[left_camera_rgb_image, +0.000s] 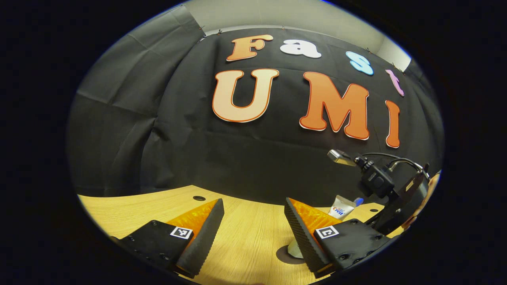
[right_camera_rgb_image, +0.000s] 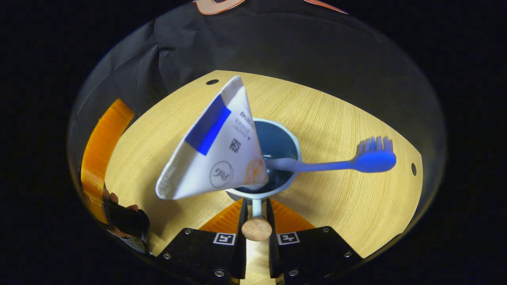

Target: Put the toothbrush and toothpaste on the desktop into the cup, then pick up the cup and place it on the coaster on the desktop.

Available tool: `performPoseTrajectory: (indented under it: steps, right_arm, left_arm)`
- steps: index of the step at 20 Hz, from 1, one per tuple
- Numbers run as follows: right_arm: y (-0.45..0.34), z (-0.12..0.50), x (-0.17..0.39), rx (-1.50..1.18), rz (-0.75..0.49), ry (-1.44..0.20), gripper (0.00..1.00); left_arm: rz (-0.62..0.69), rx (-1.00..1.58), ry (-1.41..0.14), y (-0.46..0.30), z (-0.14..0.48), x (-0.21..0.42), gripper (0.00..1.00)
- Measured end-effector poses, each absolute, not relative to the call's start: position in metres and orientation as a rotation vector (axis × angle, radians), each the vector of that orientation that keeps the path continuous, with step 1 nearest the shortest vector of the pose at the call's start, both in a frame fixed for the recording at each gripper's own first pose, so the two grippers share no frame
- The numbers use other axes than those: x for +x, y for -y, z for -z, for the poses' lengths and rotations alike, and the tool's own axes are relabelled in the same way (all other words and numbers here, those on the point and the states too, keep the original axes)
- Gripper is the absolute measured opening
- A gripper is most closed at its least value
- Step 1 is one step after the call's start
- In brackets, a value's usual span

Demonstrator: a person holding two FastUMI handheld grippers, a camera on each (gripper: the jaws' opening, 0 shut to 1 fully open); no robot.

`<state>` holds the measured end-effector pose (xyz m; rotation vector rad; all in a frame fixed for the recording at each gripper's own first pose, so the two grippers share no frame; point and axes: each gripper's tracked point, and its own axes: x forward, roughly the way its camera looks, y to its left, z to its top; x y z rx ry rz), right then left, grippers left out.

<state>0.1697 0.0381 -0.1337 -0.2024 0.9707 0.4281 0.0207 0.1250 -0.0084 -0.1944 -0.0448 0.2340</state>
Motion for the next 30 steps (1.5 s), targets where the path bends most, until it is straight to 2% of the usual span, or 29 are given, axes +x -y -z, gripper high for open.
performPoseTrajectory:
  steps: [10, 13, 16, 18, 19, 20, 22, 23, 24, 25, 30]
  right_arm:
    - [-0.038, 0.134, 0.169, -0.208, -0.437, -0.991, 0.24]
    - [-0.042, 0.124, 0.167, -0.175, -0.48, -0.977, 0.29]
    - [-0.051, 0.118, 0.168, -0.114, -0.509, -0.946, 0.42]
    - [-0.05, 0.118, 0.166, -0.088, -0.516, -0.925, 0.59]
    - [-0.05, 0.115, 0.167, -0.074, -0.523, -0.905, 0.55]
    - [-0.052, 0.111, 0.166, -0.059, -0.536, -0.882, 0.66]
    - [-0.054, 0.099, 0.16, -0.024, -0.584, -0.844, 0.73]
    - [-0.05, 0.092, 0.156, -0.005, -0.596, -0.82, 0.75]
    - [-0.045, 0.088, 0.155, 0.002, -0.597, -0.793, 0.7]
    - [-0.037, 0.083, 0.154, 0.005, -0.592, -0.762, 0.77]
    - [0.001, 0.032, 0.153, 0.088, -0.543, -0.589, 0.82]
  left_arm:
    - [-0.219, -0.236, 0.034, -0.126, 0.013, 0.021, 0.97]
    - [-0.22, -0.235, 0.023, -0.124, 0.016, 0.023, 0.97]
    - [-0.231, -0.234, 0.015, -0.126, 0.021, 0.025, 0.97]
    - [-0.237, -0.231, 0.014, -0.127, 0.021, 0.024, 0.97]
    - [-0.231, -0.228, 0.008, -0.125, 0.024, 0.027, 0.97]
    - [-0.211, -0.226, -0.008, -0.121, 0.026, 0.027, 0.97]
    - [-0.194, -0.216, -0.015, -0.116, 0.027, 0.028, 0.96]
    - [-0.187, -0.21, -0.013, -0.114, 0.025, 0.028, 0.96]
    - [-0.18, -0.205, -0.015, -0.112, 0.026, 0.029, 0.98]
    - [-0.172, -0.201, -0.02, -0.108, 0.027, 0.031, 0.96]
    - [-0.15, -0.157, -0.041, -0.1, 0.031, 0.024, 0.98]
